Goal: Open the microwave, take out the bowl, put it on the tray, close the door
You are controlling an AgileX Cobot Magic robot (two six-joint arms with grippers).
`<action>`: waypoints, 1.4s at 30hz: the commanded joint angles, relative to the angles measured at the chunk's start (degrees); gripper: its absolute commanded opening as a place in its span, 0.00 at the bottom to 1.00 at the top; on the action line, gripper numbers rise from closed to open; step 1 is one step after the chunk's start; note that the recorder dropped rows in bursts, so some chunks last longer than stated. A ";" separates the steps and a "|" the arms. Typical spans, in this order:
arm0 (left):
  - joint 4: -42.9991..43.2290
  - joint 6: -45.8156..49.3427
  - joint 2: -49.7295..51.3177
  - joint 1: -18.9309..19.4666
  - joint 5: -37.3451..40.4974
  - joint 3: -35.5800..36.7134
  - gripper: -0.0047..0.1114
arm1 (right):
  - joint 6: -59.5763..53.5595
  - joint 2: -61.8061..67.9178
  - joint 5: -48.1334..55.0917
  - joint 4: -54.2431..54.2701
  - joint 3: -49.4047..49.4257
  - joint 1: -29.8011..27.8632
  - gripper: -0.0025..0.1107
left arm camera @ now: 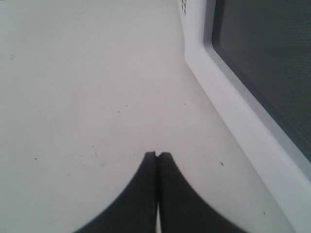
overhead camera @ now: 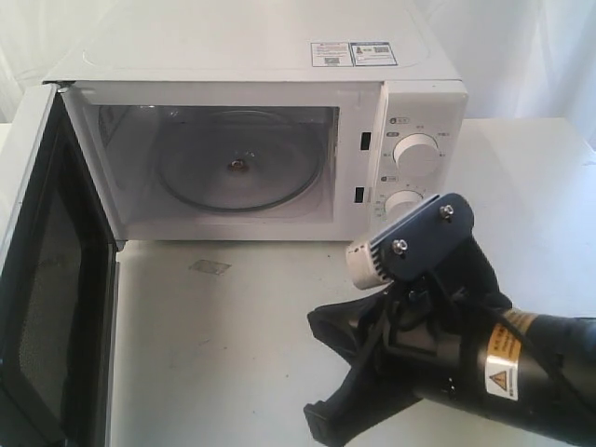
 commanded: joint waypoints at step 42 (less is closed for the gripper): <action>-7.61 3.79 32.72 -0.03 27.71 -35.85 0.04 | -0.22 -16.38 10.02 -1.12 3.97 0.29 0.02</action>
